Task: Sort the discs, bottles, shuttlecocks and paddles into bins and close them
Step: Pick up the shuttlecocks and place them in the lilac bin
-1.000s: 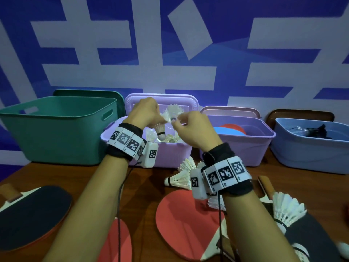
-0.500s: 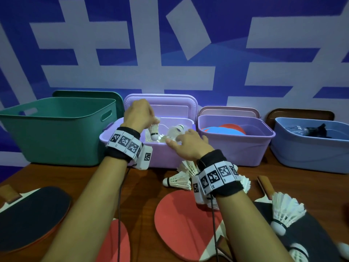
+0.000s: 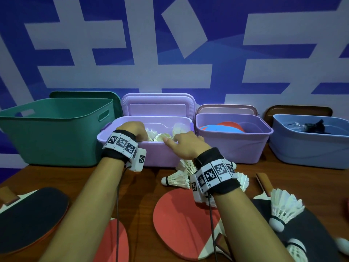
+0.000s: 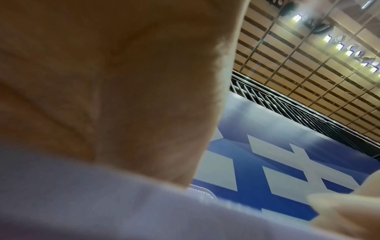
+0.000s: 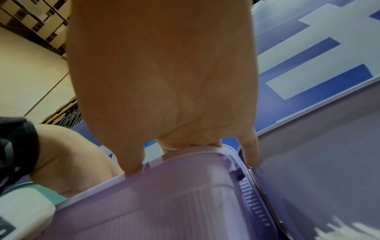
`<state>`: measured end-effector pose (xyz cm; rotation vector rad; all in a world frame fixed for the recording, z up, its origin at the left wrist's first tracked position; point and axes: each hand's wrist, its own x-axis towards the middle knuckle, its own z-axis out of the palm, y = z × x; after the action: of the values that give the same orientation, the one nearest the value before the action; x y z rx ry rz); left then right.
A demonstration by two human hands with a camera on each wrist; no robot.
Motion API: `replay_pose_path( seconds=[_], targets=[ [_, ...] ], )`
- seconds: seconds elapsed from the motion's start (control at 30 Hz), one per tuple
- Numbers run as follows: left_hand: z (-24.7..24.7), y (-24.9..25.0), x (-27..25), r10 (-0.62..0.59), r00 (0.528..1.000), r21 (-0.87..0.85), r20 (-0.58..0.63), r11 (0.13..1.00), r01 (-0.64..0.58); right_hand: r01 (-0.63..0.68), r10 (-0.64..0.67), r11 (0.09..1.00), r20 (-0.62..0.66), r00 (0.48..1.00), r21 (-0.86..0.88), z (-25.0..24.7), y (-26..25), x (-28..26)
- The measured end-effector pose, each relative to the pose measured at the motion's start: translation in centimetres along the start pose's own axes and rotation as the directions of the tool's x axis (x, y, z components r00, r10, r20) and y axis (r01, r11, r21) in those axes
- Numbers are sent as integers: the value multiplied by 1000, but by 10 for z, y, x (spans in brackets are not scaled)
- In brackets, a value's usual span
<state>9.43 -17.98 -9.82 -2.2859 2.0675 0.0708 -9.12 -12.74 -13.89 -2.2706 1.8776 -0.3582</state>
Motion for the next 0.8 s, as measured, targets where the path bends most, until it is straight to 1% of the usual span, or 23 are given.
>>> replay_pose_path(
  seconds=[0.07,0.13,0.23,0.3,0.37,0.43,0.47,0.53,0.6,0.63,0.7,0.77,0.8],
  targets=[
    [-5,1,1,-7,1000,-50,5,999,7,21,-21,1000,-10,1000,11,-1,-1,-1],
    [-10,5,-1,11,1000,-80,-29,997,-13,37,-36,999,-25,999,29,-5,-2,-3],
    [-21,16,-10,45,982,-119,-182,991,-68,46,-47,999,-50,998,-11,-18,-5,-10],
    [-29,28,-19,99,940,-170,-327,972,-162,39,-43,998,-73,996,-59,-35,-5,-18],
    [-36,46,-35,171,876,-203,-452,936,-287,13,-17,998,-76,997,-59,-58,-1,-29],
    [-37,68,-55,257,825,-222,-503,884,-411,-14,9,998,-88,996,-55,-85,7,-47],
    [-36,79,-64,318,807,-219,-497,854,-471,-24,18,998,-99,995,-60,-99,11,-59],
    [-30,97,-80,459,778,-171,-429,804,-570,-66,57,994,-106,993,-82,-122,16,-86],
    [-21,109,-85,583,757,-93,-295,770,-631,-104,93,986,-87,992,-129,-133,23,-105],
    [-17,113,-85,622,752,-62,-217,760,-647,-109,102,981,-50,993,-159,-134,25,-110],
    [-9,115,-85,672,738,-7,-61,739,-673,-89,111,972,90,990,-215,-123,29,-112],
    [-4,115,-85,686,723,0,84,725,-688,-62,125,971,268,955,-231,-105,35,-111],
    [-3,115,-85,684,717,4,134,724,-690,-59,130,975,336,933,-212,-96,37,-110]
  ],
)
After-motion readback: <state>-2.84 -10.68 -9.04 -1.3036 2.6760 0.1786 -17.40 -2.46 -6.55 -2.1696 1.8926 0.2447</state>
